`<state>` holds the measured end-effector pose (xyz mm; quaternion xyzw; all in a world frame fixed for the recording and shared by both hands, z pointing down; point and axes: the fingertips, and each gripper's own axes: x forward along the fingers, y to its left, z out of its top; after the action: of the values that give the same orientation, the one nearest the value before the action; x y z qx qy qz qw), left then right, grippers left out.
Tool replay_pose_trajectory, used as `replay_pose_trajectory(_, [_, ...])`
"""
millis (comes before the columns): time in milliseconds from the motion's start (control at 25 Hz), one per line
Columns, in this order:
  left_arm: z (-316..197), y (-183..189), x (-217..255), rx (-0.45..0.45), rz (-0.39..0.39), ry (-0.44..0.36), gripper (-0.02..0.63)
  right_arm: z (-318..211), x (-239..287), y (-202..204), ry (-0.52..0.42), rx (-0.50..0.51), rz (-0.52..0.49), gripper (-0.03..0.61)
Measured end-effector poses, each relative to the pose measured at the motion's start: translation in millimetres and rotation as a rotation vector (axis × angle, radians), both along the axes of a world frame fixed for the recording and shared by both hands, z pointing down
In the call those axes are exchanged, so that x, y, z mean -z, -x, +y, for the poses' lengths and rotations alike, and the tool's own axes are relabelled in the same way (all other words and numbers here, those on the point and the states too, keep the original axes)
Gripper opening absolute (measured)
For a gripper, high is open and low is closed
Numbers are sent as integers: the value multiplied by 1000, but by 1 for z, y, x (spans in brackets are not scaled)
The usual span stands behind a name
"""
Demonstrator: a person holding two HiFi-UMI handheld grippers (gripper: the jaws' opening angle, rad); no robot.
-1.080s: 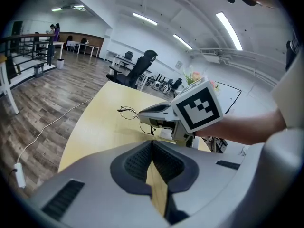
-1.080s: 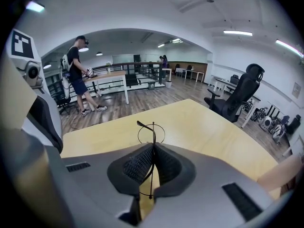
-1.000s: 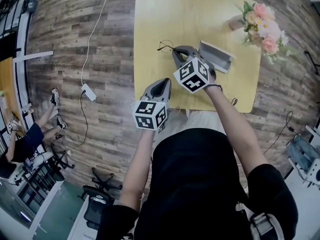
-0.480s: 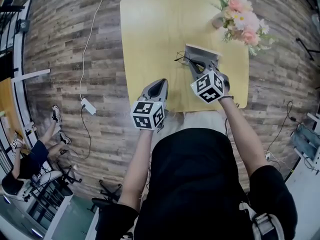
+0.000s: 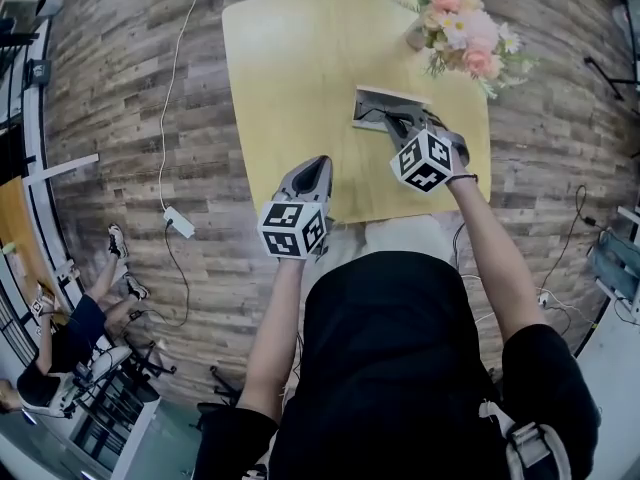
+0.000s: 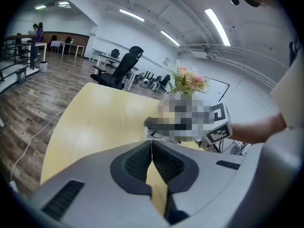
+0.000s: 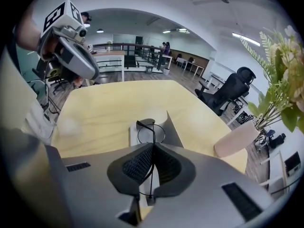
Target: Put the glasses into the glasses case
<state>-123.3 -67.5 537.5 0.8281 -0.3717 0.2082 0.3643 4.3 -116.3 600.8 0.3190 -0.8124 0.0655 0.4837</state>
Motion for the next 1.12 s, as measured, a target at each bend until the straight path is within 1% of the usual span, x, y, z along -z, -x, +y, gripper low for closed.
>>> replay_pose_trajectory(280, [1, -13, -1, -26, -12, 9, 23, -5, -11, -7, -1, 27, -4, 23])
replay_pose_trajectory(560, [-4, -25, 1, -27, -23, 13, 23, -10, -14, -8, -2, 77, -19, 25])
replay_pose_trajectory(800, [-10, -33, 4, 1, -29, 7, 23, -17, -19, -8, -3, 130, -25, 25])
replay_pose_trajectory(960, [-10, -33, 5, 24, -31, 7, 23, -16, -24, -9, -15, 187, 14, 28])
replay_pose_trajectory(1120, [-7, -33, 4, 40, -33, 12, 23, -14, -27, -10, -6, 190, 8, 29])
